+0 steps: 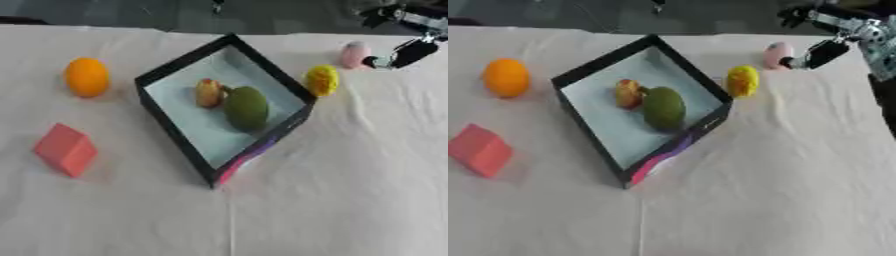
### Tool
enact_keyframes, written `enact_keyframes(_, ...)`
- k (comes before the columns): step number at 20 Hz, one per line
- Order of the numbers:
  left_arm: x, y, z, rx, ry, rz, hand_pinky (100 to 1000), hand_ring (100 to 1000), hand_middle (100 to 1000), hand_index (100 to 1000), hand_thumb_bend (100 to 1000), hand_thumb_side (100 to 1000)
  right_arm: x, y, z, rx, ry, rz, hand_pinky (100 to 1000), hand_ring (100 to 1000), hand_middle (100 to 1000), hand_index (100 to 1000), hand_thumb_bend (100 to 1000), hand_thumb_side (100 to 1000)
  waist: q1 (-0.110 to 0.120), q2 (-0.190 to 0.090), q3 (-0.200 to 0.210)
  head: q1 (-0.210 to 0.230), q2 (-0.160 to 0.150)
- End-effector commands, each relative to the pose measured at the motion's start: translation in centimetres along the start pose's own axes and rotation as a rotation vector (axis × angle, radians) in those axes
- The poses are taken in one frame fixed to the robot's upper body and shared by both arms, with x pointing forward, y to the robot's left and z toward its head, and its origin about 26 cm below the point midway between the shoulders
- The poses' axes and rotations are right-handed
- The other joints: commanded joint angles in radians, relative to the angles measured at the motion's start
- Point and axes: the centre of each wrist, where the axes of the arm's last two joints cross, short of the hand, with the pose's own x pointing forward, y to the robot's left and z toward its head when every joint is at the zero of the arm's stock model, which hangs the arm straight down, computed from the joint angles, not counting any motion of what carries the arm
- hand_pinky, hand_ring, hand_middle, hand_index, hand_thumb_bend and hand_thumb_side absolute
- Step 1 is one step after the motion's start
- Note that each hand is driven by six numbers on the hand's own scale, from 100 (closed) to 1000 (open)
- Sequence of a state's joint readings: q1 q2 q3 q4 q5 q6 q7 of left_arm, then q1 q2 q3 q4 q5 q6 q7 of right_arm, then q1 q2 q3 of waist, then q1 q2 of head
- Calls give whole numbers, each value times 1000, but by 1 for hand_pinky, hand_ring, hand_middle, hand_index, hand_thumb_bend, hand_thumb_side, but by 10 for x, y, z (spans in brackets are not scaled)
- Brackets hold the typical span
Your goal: Pick up objects on the table and place them in the box.
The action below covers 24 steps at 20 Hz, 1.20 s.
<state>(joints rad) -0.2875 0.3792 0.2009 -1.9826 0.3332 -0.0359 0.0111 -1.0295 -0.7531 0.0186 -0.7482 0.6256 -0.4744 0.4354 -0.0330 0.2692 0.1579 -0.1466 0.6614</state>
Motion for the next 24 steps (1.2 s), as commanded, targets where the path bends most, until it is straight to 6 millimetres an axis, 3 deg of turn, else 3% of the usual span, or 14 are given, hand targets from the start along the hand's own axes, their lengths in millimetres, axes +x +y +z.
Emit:
enact_keyframes(1, 8, -2, -6, -26, -36, -4, 901, 786, 735, 822, 100, 644, -5, -17, 8, -49, 38, 12, 972, 870, 865, 977, 325, 159, 14, 5, 3, -6, -25)
enact_keyframes(14, 11, -7, -12, -56, -57, 10, 901, 788, 737, 824, 100, 648, -17, -16, 17, -106, 137, -12, 969, 869, 854, 971, 322, 170, 6, 32, 23, -34, -31)
enact_keyframes(24, 13, -11, -16, -81, -76, 16, 902, 789, 738, 826, 100, 650, -23, -17, 22, -139, 184, -11, 967, 867, 852, 966, 321, 177, -1, 56, 47, -43, -57)
